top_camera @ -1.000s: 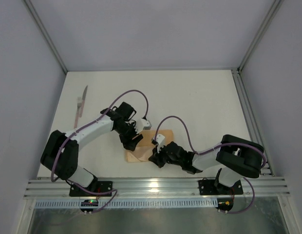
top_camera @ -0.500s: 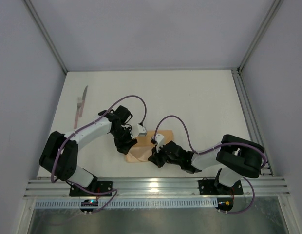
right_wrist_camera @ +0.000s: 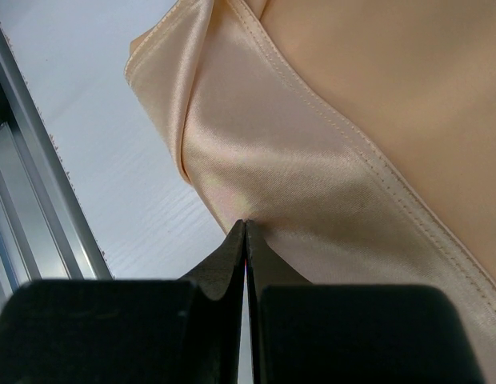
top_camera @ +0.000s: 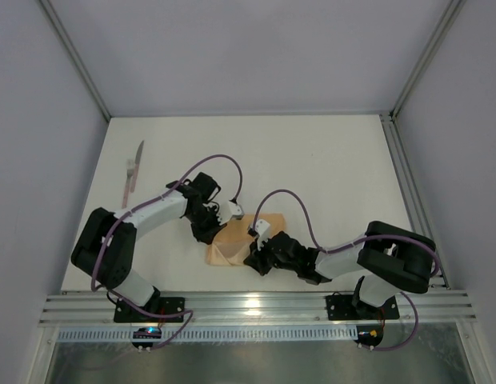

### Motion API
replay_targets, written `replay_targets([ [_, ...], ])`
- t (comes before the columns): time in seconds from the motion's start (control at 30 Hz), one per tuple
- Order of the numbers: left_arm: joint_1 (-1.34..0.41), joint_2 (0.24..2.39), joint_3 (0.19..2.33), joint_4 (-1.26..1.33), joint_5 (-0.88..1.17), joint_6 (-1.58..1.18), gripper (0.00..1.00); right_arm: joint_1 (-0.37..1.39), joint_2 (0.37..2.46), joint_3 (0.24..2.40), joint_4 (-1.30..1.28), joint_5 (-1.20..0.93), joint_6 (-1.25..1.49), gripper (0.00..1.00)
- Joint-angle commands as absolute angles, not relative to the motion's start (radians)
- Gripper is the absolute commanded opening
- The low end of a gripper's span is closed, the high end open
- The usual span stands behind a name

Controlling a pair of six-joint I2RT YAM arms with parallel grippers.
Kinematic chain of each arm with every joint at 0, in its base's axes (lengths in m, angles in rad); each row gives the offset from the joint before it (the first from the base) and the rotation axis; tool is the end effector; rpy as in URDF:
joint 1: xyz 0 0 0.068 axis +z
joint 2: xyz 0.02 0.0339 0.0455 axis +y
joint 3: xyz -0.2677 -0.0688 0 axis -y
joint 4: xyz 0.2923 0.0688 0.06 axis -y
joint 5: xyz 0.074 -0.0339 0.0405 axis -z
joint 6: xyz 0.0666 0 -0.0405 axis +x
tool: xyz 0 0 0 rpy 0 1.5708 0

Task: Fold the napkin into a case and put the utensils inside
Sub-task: Fold the lower triangle-folded napkin at the center of the board.

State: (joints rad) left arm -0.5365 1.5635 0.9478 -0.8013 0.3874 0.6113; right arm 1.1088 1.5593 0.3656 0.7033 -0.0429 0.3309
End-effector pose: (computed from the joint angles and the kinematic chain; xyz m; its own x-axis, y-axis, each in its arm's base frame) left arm 0.2554 -0.1812 0.1273 -0.3954 0.8534 -0.3397 0.9158 0.3376 -0.2178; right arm 0.1331 0.2737 0.0653 -0.4946 -0.2651 -0.8277 -0.7936 0.5261 0.3057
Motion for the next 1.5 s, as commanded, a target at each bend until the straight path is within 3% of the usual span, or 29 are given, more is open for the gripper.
replay_targets([
  [0.0, -0.540, 1.578, 0.966, -0.755, 0.402, 0.589, 0.00, 1.109, 1.513, 0.380, 0.649, -0.044, 0.304, 0.03],
  [0.47, -0.540, 1.597, 0.948, -0.672, 0.350, 0.528, 0.00, 1.138, 1.410, 0.557, 0.485, -0.067, 0.105, 0.08],
  [0.9, -0.538, 1.605, 0.942, -0.681, 0.367, 0.534, 0.00, 1.175, 1.687, 0.689, 0.634, -0.089, 0.028, 0.07],
  [1.47, -0.538, 1.600, 0.948, -0.693, 0.367, 0.537, 0.00, 1.132, 1.758, 0.652, 0.686, -0.081, 0.156, 0.04],
])
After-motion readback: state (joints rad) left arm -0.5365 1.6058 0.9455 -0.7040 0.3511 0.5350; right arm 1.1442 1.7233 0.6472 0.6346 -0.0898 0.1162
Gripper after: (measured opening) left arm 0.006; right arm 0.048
